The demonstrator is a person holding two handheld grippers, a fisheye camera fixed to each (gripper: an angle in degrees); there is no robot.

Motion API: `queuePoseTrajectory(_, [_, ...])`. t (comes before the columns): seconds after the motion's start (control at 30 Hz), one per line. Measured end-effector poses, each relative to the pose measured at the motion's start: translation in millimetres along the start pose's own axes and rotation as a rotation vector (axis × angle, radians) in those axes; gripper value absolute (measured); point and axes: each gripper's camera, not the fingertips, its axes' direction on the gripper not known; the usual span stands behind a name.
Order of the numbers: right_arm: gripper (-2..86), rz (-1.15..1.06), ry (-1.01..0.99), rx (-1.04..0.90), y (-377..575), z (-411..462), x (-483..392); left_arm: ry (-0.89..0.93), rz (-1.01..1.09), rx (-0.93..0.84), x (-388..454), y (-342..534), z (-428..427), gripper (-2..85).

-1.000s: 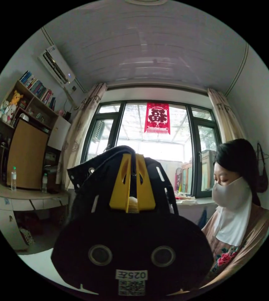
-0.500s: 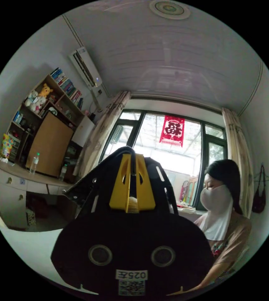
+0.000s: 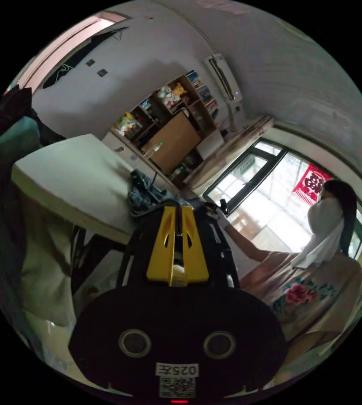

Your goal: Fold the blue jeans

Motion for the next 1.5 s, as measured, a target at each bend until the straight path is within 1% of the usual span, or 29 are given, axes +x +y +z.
queuePoseTrajectory(0.1, [4.3,-0.066,0.022,0.157,43,-25,-18,-0.054,0.0,0.013,-2,3,0,-1.4])
queuePoseTrajectory(0.17, [5.6,-0.149,0.1,0.257,74,-53,-46,-0.074,0.037,0.026,3,5,2,-1.3])
queuePoseTrajectory(0.2, [6.1,-0.234,0.159,0.345,101,-75,-73,-0.108,0.087,0.045,12,8,2,-1.1])
queuePoseTrajectory(0.27, [7.4,-0.292,0.286,0.495,148,-113,-118,-0.234,0.205,0.079,36,18,5,-0.7])
queuePoseTrajectory(0.3, [8.2,-0.303,0.386,0.621,184,-137,-147,-0.348,0.291,0.107,56,29,9,0.1])
queuePoseTrajectory(0.33, [8.7,-0.271,0.496,0.759,223,-158,-172,-0.455,0.378,0.129,74,40,15,0.9])
queuePoseTrajectory(0.37, [8.5,-0.229,0.549,0.838,243,-167,-181,-0.499,0.412,0.145,82,46,19,1.3])
queuePoseTrajectory(0.4, [8.0,-0.166,0.641,0.982,280,-182,-197,-0.552,0.438,0.166,90,55,25,2.0])
queuePoseTrajectory(0.43, [10.4,-0.121,0.713,1.025,308,-193,-205,-0.551,0.414,0.177,89,58,28,2.7])
queuePoseTrajectory(0.47, [11.5,-0.089,0.739,1.007,318,-197,-205,-0.527,0.385,0.179,84,58,28,2.9])
queuePoseTrajectory(0.53, [14.7,0.09,0.827,0.862,344,-203,-182,-0.404,0.267,0.191,58,56,24,5.0])
queuePoseTrajectory(0.57, [15.0,0.133,0.839,0.825,350,-203,-172,-0.384,0.242,0.185,51,55,22,5.8])
queuePoseTrajectory(0.6, [15.3,0.228,0.85,0.755,360,-200,-148,-0.357,0.209,0.173,41,53,20,6.5])
queuePoseTrajectory(0.73, [15.6,0.458,0.756,0.565,373,-183,-67,-0.393,0.158,0.101,30,44,11,8.8])
queuePoseTrajectory(0.8, [15.9,0.48,0.777,0.523,361,-176,-48,-0.407,0.13,0.055,26,42,9,8.8])
queuePoseTrajectory(0.87, [15.9,0.493,0.858,0.487,342,-171,-35,-0.425,0.11,0.014,21,42,9,8.4])
queuePoseTrajectory(0.9, [15.9,0.519,0.898,0.439,325,-168,-23,-0.442,0.092,-0.026,17,43,12,8.2])
queuePoseTrajectory(0.97, [14.8,0.576,0.888,0.346,302,-163,1,-0.47,0.068,-0.103,9,46,21,7.9])
queuePoseTrajectory(1.0, [13.0,0.576,0.908,0.341,291,-161,8,-0.478,0.078,-0.142,7,50,28,7.2])
queuePoseTrajectory(1.03, [5.3,0.595,0.924,0.314,281,-160,12,-0.461,0.086,-0.156,6,54,32,6.0])
queuePoseTrajectory(1.07, [1.5,0.571,0.884,0.284,277,-158,15,-0.455,0.079,-0.155,5,56,33,5.7])
queuePoseTrajectory(1.13, [0.2,0.478,0.652,0.231,268,-157,21,-0.476,0.082,-0.137,2,66,32,4.4])
queuePoseTrajectory(1.17, [-0.1,0.472,0.626,0.218,268,-160,22,-0.479,0.074,-0.134,1,68,30,4.0])
queuePoseTrajectory(1.2, [-0.4,0.48,0.681,0.203,270,-170,19,-0.479,0.059,-0.127,-2,72,26,3.5])
queuePoseTrajectory(1.23, [-0.6,0.474,0.813,0.233,275,-188,6,-0.496,0.046,-0.121,-6,76,20,2.3])
queuePoseTrajectory(1.27, [-0.6,0.481,0.835,0.253,279,-198,0,-0.502,0.037,-0.121,-8,79,17,1.5])
queuePoseTrajectory(1.37, [-0.7,0.495,1.046,0.335,291,-242,-32,-0.477,0.036,-0.138,-15,91,4,-0.6])
queuePoseTrajectory(1.43, [-0.6,0.5,1.149,0.264,288,-256,-36,-0.441,0.04,-0.17,-21,102,0,-0.9])
queuePoseTrajectory(1.5, [-0.3,0.489,1.146,0.205,283,-256,-26,-0.427,0.059,-0.198,-22,111,0,-0.9])
